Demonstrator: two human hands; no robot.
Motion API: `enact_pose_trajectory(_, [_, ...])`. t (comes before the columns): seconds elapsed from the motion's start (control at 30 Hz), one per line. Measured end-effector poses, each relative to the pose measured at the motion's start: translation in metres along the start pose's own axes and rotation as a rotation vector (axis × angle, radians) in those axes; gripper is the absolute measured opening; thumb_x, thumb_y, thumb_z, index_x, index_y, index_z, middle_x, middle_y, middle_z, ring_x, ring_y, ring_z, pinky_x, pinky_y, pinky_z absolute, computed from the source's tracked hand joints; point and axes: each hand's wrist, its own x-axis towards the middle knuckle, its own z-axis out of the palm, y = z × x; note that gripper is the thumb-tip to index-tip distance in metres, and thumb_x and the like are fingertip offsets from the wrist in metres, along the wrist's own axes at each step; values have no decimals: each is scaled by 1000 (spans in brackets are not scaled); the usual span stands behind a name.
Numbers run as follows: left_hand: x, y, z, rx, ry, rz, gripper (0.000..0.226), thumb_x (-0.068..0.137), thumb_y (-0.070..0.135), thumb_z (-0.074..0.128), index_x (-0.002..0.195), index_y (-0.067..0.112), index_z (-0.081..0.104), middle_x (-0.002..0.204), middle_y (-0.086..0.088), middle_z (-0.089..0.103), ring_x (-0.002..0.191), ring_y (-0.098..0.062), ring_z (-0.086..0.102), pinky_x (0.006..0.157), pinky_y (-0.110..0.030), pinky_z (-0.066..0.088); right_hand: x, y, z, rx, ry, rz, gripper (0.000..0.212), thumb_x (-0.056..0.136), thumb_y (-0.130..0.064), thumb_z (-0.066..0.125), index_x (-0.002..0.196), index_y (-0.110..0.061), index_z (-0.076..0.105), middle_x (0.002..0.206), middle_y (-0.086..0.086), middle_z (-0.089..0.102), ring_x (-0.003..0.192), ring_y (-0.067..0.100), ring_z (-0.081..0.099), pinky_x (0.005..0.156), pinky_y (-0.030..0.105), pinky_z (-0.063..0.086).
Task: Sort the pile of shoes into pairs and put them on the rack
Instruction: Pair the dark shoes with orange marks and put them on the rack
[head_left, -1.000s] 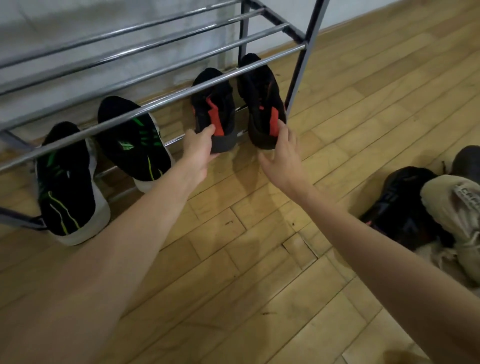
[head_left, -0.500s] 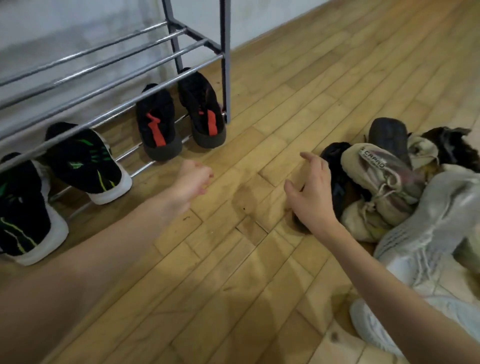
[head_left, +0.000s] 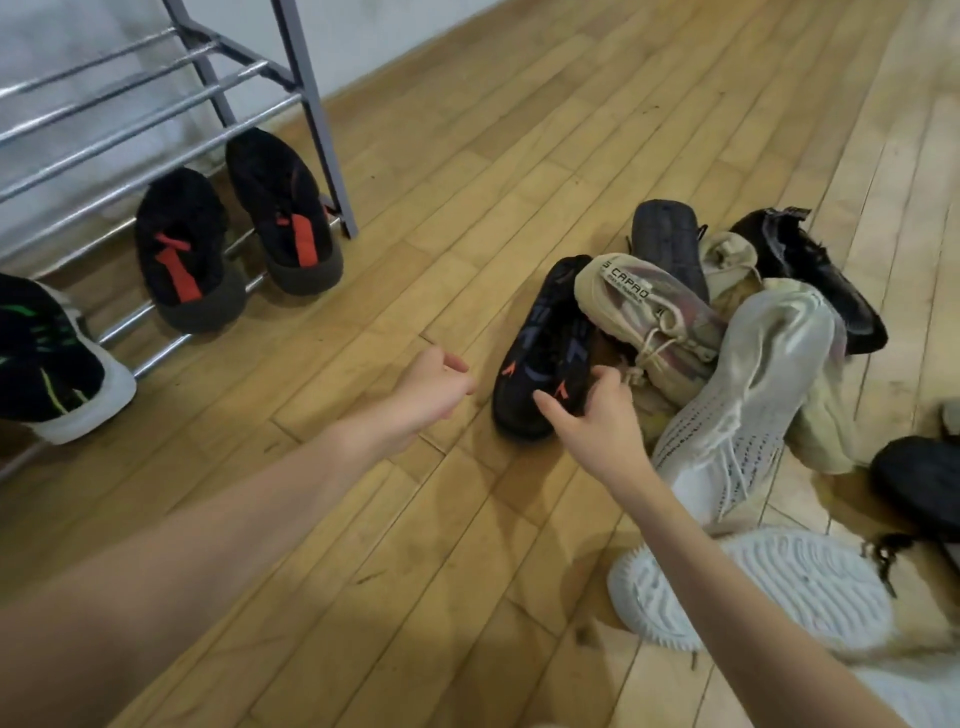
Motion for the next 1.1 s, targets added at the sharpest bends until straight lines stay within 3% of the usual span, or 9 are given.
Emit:
enact_pose_trajectory(0.2, [6, -7, -9, 55, 25, -3, 29, 86, 14, 59, 115, 16, 56, 109, -7, 61, 101, -21, 59, 75, -32, 53, 5, -27, 37, -338, 61, 107, 98, 89, -54, 57, 151, 1, 4, 141, 31, 28, 128, 44, 31, 103, 41, 33])
enact_pose_trajectory(0.3, [2, -6, -22, 83, 16, -4, 29, 87, 12, 58, 116, 16, 56, 106, -8, 62, 100, -22, 61, 75, -34, 53, 12, -30, 36, -268, 87, 190, 104, 84, -43, 70, 149, 3, 3, 141, 31, 29, 129, 43, 33, 103, 39, 35])
enact_pose_trajectory(0.43, [-3, -6, -34, 107, 5, 2, 29, 89, 11, 58, 117, 16, 56, 107, -7, 62, 99, -18, 61, 72, -29, 51, 23, -19, 28, -40, 125, 239, 59, 84, -21, 74, 125, 5, 40, 124, 21, 48, 113, 33, 53, 85, 34, 48])
enact_pose_trajectory(0.53, [-7, -2, -34, 129, 26, 0, 30, 90, 11, 59, 120, 15, 55, 107, -8, 62, 100, -19, 61, 74, -30, 51, 21, -17, 17, 128, 108, 232, 15, 84, -10, 68, 86, -4, 54, 86, 7, 58, 86, 25, 61, 59, 28, 42])
enact_pose_trajectory(0.63, [-11, 4, -28, 131, 2, 2, 30, 91, 10, 58, 120, 12, 54, 111, -11, 61, 104, -23, 60, 84, -38, 52, 21, -18, 4, 212, 42, 247, 30, 81, -5, 64, 68, -14, 38, 71, -1, 44, 73, 19, 51, 51, 25, 35])
enact_pose_trajectory(0.77, [-7, 8, -23, 106, 31, -3, 28, 91, 11, 58, 119, 9, 56, 110, -14, 62, 105, -25, 61, 84, -39, 52, 17, -24, -8, 449, -78, 314, 20, 79, -3, 66, 80, -8, 46, 67, 4, 47, 61, 17, 52, 50, 26, 43])
enact_pose_trajectory(0.93, [-4, 1, -16, 3, -5, -61, 26, 94, 19, 55, 117, 5, 55, 110, -16, 65, 99, -26, 62, 79, -38, 52, -3, -13, -32, 781, -188, 413, 29, 71, 5, 66, 78, -12, 43, 61, 3, 35, 45, 12, 33, 43, 24, 27])
enact_pose_trajectory(1.03, [-2, -4, -11, -49, -78, -94, 39, 95, 30, 54, 126, 6, 49, 117, -18, 62, 102, -27, 61, 85, -42, 53, -11, -5, -40, 806, -154, 421, 14, 68, -4, 65, 75, -9, 53, 70, 5, 43, 57, 15, 41, 48, 24, 34])
enact_pose_trajectory(1.1, [-1, -4, -10, -72, -100, -90, 51, 94, 36, 55, 135, 8, 45, 123, -17, 59, 107, -28, 60, 87, -41, 52, -15, 2, -40, 848, -176, 426, 22, 73, -8, 62, 95, -6, 60, 88, 9, 52, 77, 22, 52, 59, 28, 44])
